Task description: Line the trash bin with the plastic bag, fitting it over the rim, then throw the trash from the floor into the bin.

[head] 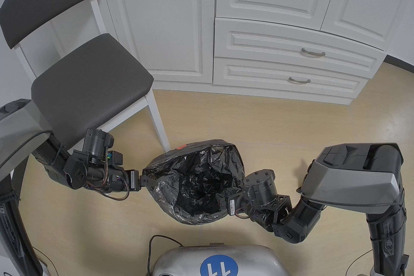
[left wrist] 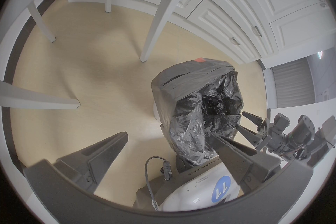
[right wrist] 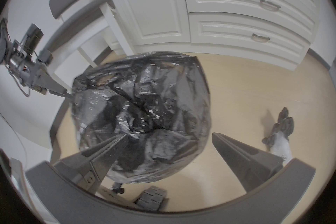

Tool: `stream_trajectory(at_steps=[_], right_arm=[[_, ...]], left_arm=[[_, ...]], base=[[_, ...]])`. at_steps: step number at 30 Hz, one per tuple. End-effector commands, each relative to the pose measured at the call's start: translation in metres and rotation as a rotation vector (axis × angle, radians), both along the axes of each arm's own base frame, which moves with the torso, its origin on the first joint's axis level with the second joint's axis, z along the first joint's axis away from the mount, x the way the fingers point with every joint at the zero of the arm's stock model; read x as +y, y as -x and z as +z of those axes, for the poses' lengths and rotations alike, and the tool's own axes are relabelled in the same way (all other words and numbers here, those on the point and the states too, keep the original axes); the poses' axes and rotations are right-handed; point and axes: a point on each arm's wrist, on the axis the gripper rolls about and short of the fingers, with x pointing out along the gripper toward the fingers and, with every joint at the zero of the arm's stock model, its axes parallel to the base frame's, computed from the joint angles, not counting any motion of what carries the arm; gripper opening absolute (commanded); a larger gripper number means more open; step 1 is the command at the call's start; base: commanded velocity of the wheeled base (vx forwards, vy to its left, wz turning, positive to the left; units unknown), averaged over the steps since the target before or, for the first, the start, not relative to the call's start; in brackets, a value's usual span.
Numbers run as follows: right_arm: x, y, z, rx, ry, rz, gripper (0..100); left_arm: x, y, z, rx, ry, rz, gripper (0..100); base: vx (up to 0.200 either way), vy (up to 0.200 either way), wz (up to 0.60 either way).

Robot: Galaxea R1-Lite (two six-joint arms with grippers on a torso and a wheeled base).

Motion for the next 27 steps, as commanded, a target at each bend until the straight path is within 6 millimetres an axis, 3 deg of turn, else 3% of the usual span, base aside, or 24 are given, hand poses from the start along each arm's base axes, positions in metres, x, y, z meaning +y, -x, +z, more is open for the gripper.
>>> stream_trajectory(at_steps=[1, 10, 18, 27], right_arm=[[-0.017, -0.005, -0.009, 0.005, 0.099, -0.05, 100], [-0.041, -0.009, 0.01, -0.009, 0.144, -0.08, 100], [-0.051, -0.019, 0.009, 0.0, 0.165, -0.11, 100], [-0.054, -0.033, -0.01, 0.015, 0.167, -0.137, 100]], left_arm=[[-0.001, -0.005, -0.022, 0.038, -0.008, 0.003, 100], [0.0, -0.003, -0.024, 0.049, -0.009, 0.004, 100], [0.0, -0.007, -0.032, 0.066, -0.015, 0.009, 100], [0.0, -0.025, -0.056, 0.077, -0.133, 0.096, 100]], base=[[0.0, 0.0, 0.0], [0.0, 0.0, 0.0], [0.0, 0.0, 0.0], [0.0, 0.0, 0.0]])
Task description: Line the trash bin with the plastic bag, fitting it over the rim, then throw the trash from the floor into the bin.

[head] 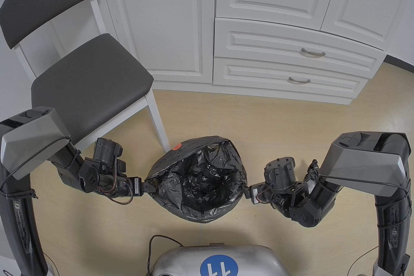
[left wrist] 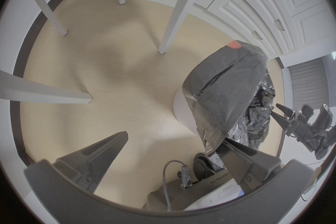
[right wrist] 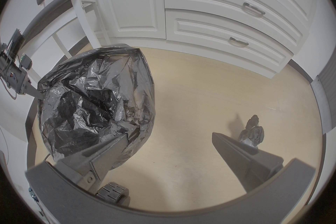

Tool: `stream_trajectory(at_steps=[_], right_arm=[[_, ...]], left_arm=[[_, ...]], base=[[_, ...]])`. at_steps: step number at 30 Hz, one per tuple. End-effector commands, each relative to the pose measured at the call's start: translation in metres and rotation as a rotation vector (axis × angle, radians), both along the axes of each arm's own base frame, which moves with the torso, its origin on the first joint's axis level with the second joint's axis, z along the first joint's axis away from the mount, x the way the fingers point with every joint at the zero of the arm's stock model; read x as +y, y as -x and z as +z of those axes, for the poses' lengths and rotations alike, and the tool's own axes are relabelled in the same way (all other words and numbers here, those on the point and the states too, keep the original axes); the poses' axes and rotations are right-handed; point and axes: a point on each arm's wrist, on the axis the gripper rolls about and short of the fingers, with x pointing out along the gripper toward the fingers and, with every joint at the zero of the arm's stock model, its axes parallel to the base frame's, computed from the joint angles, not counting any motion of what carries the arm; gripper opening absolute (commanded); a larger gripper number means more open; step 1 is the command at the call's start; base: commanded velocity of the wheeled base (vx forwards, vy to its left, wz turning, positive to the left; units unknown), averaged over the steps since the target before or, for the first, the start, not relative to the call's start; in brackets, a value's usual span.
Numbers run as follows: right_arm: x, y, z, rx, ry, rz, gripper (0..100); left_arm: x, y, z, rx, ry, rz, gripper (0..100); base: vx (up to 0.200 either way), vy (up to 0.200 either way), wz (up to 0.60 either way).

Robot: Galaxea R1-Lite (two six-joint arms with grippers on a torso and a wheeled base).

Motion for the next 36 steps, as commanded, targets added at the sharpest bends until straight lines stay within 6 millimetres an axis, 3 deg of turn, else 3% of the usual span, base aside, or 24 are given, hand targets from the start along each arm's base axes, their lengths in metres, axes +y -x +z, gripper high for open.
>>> stream_trajectory(at_steps=[1, 12, 22, 27, 36], right_arm=[[-0.001, -0.005, -0.013, 0.019, 0.009, -0.01, 100], [0.001, -0.009, -0.03, 0.042, 0.021, -0.011, 100], [0.009, -0.023, -0.041, 0.026, -0.044, -0.043, 100], [0.011, -0.027, -0.043, 0.02, -0.069, -0.054, 100], [0.011, -0.027, -0.051, 0.034, -0.06, -0.057, 100]], left_arm=[[-0.001, -0.007, -0.017, 0.032, -0.013, 0.006, 100], [-0.01, -0.028, -0.038, 0.016, -0.092, 0.061, 100], [-0.016, -0.057, -0.023, -0.056, 0.018, 0.231, 100], [-0.022, -0.073, -0.028, -0.096, 0.003, 0.328, 100], [-0.035, -0.072, -0.045, -0.083, -0.035, 0.321, 100]], base=[[0.0, 0.0, 0.0], [0.0, 0.0, 0.0], [0.0, 0.0, 0.0], [0.0, 0.0, 0.0], [0.0, 0.0, 0.0]])
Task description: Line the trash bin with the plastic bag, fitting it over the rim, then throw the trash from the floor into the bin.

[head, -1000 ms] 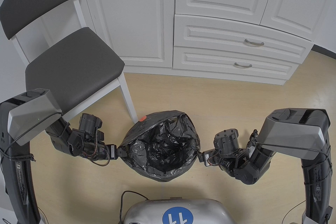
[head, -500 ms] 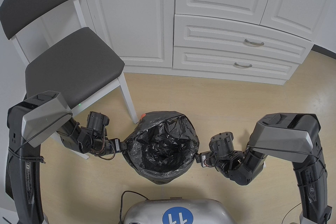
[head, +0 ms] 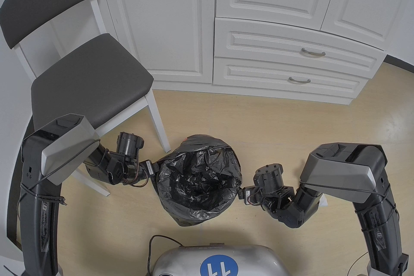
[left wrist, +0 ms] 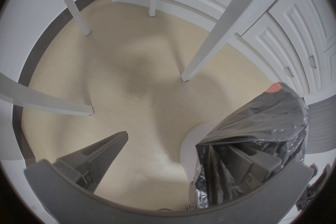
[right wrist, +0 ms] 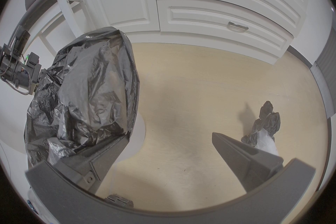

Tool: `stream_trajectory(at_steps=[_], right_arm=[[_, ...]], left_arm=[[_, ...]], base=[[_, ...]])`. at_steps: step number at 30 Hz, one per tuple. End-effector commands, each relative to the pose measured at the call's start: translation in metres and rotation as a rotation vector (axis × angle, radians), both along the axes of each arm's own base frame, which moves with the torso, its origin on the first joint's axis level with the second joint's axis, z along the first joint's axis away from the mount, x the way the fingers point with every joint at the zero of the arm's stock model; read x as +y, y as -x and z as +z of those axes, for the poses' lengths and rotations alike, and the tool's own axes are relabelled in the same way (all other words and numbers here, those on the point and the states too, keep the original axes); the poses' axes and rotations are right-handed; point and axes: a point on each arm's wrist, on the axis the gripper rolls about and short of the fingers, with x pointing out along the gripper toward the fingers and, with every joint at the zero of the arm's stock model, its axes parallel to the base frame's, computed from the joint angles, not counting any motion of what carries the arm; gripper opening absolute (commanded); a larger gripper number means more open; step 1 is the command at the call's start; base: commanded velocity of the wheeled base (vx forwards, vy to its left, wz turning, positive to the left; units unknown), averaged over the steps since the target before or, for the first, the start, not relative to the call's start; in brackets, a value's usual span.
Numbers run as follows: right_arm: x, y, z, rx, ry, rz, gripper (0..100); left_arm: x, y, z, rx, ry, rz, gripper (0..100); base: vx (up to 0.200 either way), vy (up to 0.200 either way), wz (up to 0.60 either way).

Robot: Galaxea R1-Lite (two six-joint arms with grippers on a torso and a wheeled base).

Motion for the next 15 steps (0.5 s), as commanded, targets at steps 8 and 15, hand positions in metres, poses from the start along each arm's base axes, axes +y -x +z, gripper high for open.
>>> stream_trajectory(at_steps=[8, 15], right_arm=[[0.0, 0.005, -0.012, 0.033, 0.026, 0.009, 100], [-0.004, 0.007, -0.005, 0.03, 0.029, 0.006, 100]], left_arm=[[-0.012, 0.014, -0.025, 0.053, -0.075, -0.019, 100], [0.001, 0.024, -0.012, 0.04, -0.11, -0.064, 100]], base=[[0.0, 0.0, 0.0], [0.0, 0.0, 0.0]])
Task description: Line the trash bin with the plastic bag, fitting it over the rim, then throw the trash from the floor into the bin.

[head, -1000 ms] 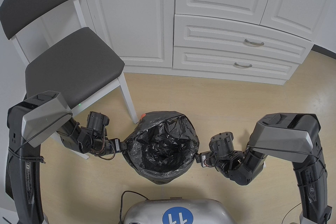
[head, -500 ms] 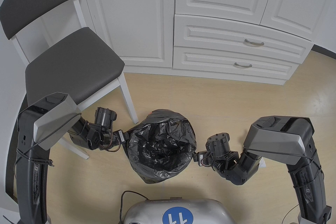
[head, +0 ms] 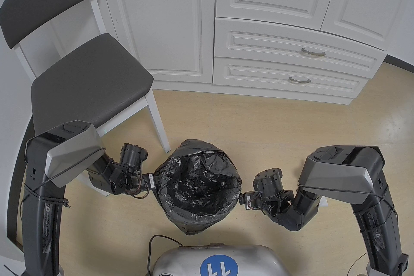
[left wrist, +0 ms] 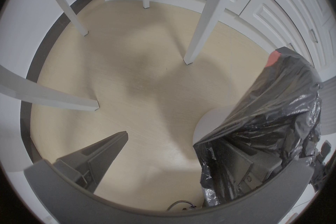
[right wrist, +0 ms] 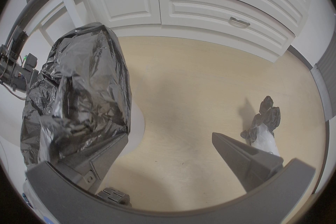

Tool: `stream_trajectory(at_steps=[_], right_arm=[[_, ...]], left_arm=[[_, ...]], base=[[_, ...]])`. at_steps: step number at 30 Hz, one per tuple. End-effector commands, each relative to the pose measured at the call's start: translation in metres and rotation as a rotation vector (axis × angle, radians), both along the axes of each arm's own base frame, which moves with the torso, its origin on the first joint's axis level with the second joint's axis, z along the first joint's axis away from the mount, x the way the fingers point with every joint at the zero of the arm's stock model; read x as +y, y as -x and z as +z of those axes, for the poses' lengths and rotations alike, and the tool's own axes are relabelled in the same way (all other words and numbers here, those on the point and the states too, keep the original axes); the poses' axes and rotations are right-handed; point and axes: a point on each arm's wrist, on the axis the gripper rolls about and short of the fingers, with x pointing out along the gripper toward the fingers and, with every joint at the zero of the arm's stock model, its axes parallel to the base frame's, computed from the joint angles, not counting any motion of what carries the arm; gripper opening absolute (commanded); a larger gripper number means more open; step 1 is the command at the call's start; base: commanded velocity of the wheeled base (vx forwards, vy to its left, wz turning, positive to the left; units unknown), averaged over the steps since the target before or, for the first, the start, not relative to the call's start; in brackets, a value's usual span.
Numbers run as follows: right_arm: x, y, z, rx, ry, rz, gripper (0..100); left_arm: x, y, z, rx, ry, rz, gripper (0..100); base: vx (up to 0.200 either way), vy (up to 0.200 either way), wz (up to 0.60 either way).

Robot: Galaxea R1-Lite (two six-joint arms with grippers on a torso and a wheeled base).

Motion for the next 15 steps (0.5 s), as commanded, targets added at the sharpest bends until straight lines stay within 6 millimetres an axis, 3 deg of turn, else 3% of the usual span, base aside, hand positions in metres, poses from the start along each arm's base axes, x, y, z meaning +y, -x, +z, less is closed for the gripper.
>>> stream_trajectory(at_steps=[1, 5, 6, 9, 15], right_arm=[[-0.003, 0.001, 0.015, -0.02, -0.01, -0.005, 100], [-0.008, 0.005, 0.036, -0.041, -0.021, -0.005, 100], [-0.011, 0.01, 0.051, -0.06, -0.018, 0.005, 100], [-0.015, 0.016, 0.068, -0.082, -0.007, 0.02, 100], [-0.011, 0.016, 0.075, -0.109, -0.028, 0.027, 100]], left_arm=[[0.011, 0.005, 0.016, -0.042, 0.0, 0.006, 100], [0.019, 0.013, 0.031, -0.055, -0.016, -0.017, 100], [0.026, 0.024, 0.042, -0.052, -0.025, -0.071, 100], [0.038, 0.041, 0.062, -0.058, -0.003, -0.153, 100], [0.052, 0.064, 0.089, -0.096, 0.04, -0.28, 100]], base=[[0.0, 0.0, 0.0], [0.0, 0.0, 0.0], [0.0, 0.0, 0.0], [0.0, 0.0, 0.0], [0.0, 0.0, 0.0]])
